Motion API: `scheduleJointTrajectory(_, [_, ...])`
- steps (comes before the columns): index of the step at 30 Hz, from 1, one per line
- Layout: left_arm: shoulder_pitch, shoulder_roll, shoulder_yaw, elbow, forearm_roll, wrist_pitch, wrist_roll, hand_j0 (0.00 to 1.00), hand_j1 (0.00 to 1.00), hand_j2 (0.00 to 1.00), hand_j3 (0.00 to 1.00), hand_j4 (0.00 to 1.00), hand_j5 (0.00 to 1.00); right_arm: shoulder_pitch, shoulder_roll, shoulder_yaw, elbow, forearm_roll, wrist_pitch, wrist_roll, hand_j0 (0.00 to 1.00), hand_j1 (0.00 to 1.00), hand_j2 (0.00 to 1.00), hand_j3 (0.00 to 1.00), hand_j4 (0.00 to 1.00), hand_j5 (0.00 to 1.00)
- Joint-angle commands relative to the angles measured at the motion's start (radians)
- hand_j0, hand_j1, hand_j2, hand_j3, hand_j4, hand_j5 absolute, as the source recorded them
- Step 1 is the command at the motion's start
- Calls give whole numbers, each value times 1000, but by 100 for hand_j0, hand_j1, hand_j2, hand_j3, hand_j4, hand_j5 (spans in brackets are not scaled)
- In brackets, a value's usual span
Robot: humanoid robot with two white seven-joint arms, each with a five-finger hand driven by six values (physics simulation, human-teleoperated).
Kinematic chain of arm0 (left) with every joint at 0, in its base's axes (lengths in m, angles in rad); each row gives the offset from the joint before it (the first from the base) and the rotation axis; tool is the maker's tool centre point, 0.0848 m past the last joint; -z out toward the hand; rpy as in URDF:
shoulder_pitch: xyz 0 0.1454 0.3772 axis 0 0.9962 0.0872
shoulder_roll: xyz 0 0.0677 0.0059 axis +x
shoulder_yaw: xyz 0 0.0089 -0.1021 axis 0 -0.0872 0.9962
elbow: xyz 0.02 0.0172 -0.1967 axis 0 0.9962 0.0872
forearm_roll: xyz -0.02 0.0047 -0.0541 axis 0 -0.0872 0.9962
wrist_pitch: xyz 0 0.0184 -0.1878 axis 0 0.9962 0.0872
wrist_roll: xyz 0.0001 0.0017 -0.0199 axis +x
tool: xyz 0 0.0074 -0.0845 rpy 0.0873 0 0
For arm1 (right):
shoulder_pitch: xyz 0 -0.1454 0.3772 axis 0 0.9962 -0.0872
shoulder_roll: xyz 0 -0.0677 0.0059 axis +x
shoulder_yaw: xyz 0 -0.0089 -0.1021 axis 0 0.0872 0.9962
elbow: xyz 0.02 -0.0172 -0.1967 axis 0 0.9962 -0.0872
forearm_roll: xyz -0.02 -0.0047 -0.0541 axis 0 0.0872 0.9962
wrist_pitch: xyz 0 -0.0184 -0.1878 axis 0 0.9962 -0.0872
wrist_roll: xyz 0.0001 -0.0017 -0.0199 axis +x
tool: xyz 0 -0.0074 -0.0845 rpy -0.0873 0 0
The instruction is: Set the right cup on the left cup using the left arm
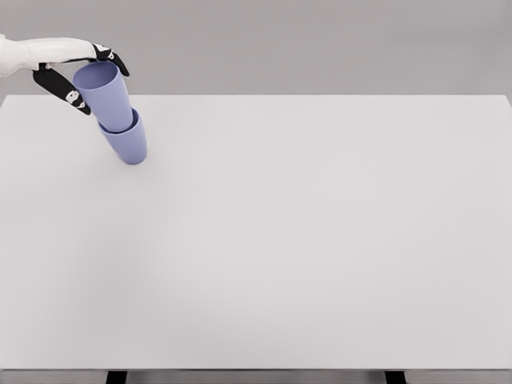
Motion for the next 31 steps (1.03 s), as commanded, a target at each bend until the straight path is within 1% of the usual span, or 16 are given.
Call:
scheduleJointTrajectory(1, [0,0,4,0,5,3,0,84,84,84,84,84,84,0,0,0,0,3,-1,2,100,100,100,100,100,100])
scheduleJointTrajectory(6, [0,0,4,0,5,3,0,88,88,88,88,88,88,0,0,0,0,2,-1,0,100,100,100,100,100,100])
scheduleJointTrajectory(12, [0,0,1,0,7,3,0,89,89,89,89,89,89,-2,0,0,-1,2,-1,0,100,100,100,100,100,100])
scheduleJointTrajectory(14, [0,3,7,-5,8,3,0,100,100,100,100,100,100,0,0,0,0,1,-1,0,100,100,100,100,100,100])
scheduleJointTrajectory(16, [2,16,10,-25,16,3,0,100,100,100,100,100,100,0,0,0,0,2,-1,0,100,100,100,100,100,100])
scheduleJointTrajectory(18, [8,38,9,-101,56,3,0,100,100,100,100,100,100,-2,0,0,0,1,-1,0,100,100,100,100,100,100])
scheduleJointTrajectory(21, [9,183,-7,-315,191,3,0,100,100,100,100,100,100,0,0,0,0,1,-1,2,100,100,100,100,100,100])
scheduleJointTrajectory(22, [20,218,-5,-374,218,3,0,100,100,100,100,100,100,0,0,0,0,2,-1,0,100,100,100,100,100,100])
scheduleJointTrajectory(23, [44,253,-5,-448,258,3,0,100,100,100,100,100,100,0,0,0,0,1,-1,0,100,100,100,100,100,100])
scheduleJointTrajectory(24, [63,293,-7,-545,286,3,0,100,100,100,100,100,100,0,0,0,0,2,-1,0,100,100,100,100,100,100])
scheduleJointTrajectory(25, [93,331,-1,-618,301,3,0,100,100,100,100,100,100,-2,0,0,0,2,-1,0,100,100,100,100,100,100])
scheduleJointTrajectory(26, [146,368,10,-700,322,3,0,100,100,100,100,100,100,0,0,0,0,1,-1,0,100,100,100,100,100,100])
scheduleJointTrajectory(27, [179,390,15,-781,329,3,0,100,100,100,100,100,100,-2,0,0,0,1,-1,0,100,100,100,100,100,100])
scheduleJointTrajectory(28, [196,411,25,-841,333,3,0,100,100,100,100,100,100,0,0,0,0,1,-1,0,100,100,100,100,100,100])
scheduleJointTrajectory(29, [235,433,47,-892,339,3,0,100,100,100,100,100,100,0,0,0,0,1,-1,0,100,100,100,100,100,100])
scheduleJointTrajectory(31, [322,437,128,-925,341,3,0,100,100,100,100,100,100,0,0,0,0,1,-1,0,100,100,100,100,100,100])
